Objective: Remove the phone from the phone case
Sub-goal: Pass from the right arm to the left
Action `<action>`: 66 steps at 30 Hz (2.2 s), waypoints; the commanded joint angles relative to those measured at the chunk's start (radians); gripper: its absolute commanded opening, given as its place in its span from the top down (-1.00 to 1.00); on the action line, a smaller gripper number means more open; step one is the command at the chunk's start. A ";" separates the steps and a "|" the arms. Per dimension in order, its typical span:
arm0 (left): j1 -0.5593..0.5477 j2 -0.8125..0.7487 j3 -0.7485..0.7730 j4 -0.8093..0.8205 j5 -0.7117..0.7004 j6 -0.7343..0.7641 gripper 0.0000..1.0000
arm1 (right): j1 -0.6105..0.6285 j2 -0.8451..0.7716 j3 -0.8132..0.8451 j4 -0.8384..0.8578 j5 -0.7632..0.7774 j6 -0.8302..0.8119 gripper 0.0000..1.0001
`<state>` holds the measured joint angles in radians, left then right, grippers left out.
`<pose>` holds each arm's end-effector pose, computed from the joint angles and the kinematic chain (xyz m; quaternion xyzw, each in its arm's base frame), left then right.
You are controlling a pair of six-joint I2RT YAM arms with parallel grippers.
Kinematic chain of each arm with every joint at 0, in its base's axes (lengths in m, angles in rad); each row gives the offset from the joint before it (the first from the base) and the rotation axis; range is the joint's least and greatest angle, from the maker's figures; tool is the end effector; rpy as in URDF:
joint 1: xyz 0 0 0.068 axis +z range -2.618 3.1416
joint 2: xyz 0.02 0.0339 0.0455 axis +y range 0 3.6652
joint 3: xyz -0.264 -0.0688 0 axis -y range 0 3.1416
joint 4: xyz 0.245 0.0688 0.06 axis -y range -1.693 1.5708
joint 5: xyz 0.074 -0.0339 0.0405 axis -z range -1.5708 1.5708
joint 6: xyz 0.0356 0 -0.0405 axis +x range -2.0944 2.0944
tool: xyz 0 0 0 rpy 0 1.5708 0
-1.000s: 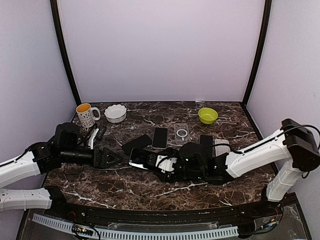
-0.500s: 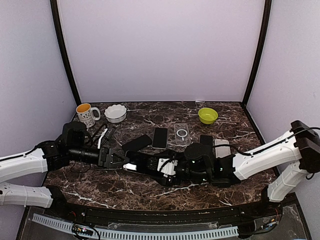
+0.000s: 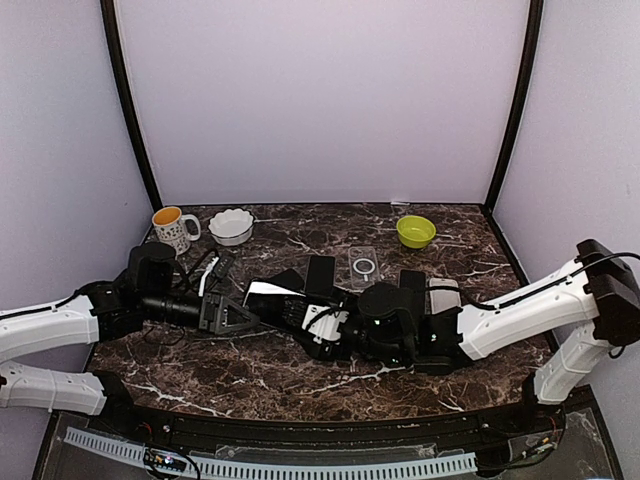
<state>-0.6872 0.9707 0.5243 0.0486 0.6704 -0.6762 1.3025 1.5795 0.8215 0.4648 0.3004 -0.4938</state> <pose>0.1497 -0.1514 0.2402 0.1864 0.7855 -0.5421 0.2332 0.1016 0.3297 0.2214 -0.5653 0.5644 0.1215 0.5892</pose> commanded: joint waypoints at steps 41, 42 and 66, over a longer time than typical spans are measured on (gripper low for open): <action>0.003 -0.108 0.167 0.170 -0.144 0.098 1.00 | -0.061 -0.415 -0.019 -0.180 0.008 0.698 -0.97; 0.004 -0.107 0.179 0.199 -0.129 0.097 1.00 | -0.077 -0.449 -0.036 -0.166 -0.030 0.744 -0.97; 0.004 -0.041 0.233 0.662 0.017 -0.169 1.00 | -0.139 -0.425 -0.013 0.257 -0.413 1.076 -0.56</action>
<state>-0.6827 0.9398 0.7216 0.5610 0.6640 -0.8108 1.1736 1.1137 0.7425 0.6231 -0.0673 0.5358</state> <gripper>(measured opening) 0.121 0.820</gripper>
